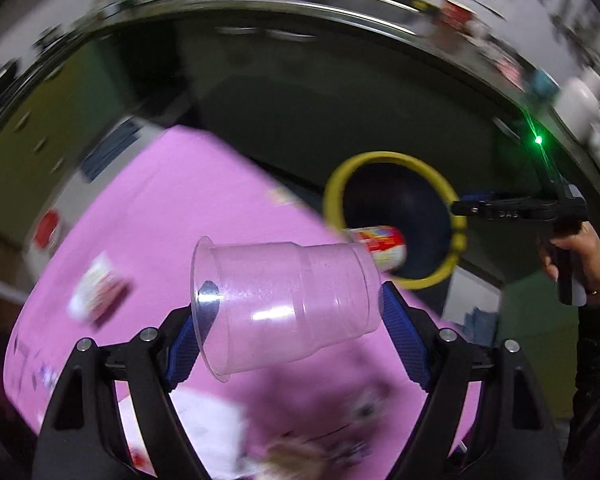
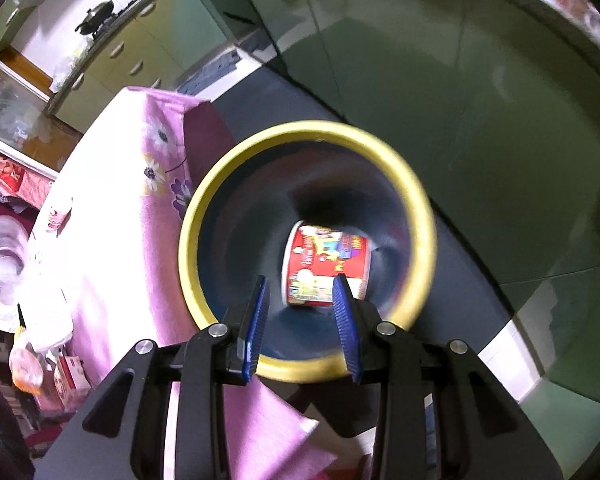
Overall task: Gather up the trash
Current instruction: 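Move the plastic cup over the bin and open the left gripper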
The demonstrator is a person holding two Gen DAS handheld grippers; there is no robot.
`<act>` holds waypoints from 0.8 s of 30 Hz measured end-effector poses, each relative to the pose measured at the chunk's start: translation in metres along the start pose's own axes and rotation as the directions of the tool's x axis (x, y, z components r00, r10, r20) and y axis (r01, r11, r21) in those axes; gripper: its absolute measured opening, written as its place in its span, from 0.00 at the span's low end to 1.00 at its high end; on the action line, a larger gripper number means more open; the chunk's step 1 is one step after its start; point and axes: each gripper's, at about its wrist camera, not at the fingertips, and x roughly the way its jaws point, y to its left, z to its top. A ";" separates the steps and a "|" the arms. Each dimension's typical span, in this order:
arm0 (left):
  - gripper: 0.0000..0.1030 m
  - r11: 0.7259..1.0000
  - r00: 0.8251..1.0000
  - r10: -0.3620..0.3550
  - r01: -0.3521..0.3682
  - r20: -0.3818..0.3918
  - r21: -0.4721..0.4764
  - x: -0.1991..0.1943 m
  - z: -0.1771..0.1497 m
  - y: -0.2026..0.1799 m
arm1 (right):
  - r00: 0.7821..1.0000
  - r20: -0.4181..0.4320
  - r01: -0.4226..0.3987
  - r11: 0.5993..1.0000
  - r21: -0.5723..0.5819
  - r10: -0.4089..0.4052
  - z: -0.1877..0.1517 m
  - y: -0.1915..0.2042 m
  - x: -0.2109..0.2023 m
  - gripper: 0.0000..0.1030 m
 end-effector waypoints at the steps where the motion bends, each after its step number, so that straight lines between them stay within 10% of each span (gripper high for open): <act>1: 0.75 1.000 1.000 -0.011 0.011 -0.010 0.029 0.009 0.009 -0.017 | 1.000 0.010 0.003 1.000 0.000 -0.003 -0.003 -0.004 -0.006 0.32; 14: 0.76 0.985 0.992 -0.021 0.042 -0.125 0.170 0.140 0.083 -0.143 | 0.998 0.058 0.006 0.999 0.044 -0.009 -0.051 -0.070 -0.038 0.37; 24: 0.84 0.986 0.993 -0.087 0.098 -0.086 0.134 0.085 0.074 -0.110 | 0.998 0.054 -0.011 1.000 0.009 0.010 -0.046 -0.063 -0.031 0.45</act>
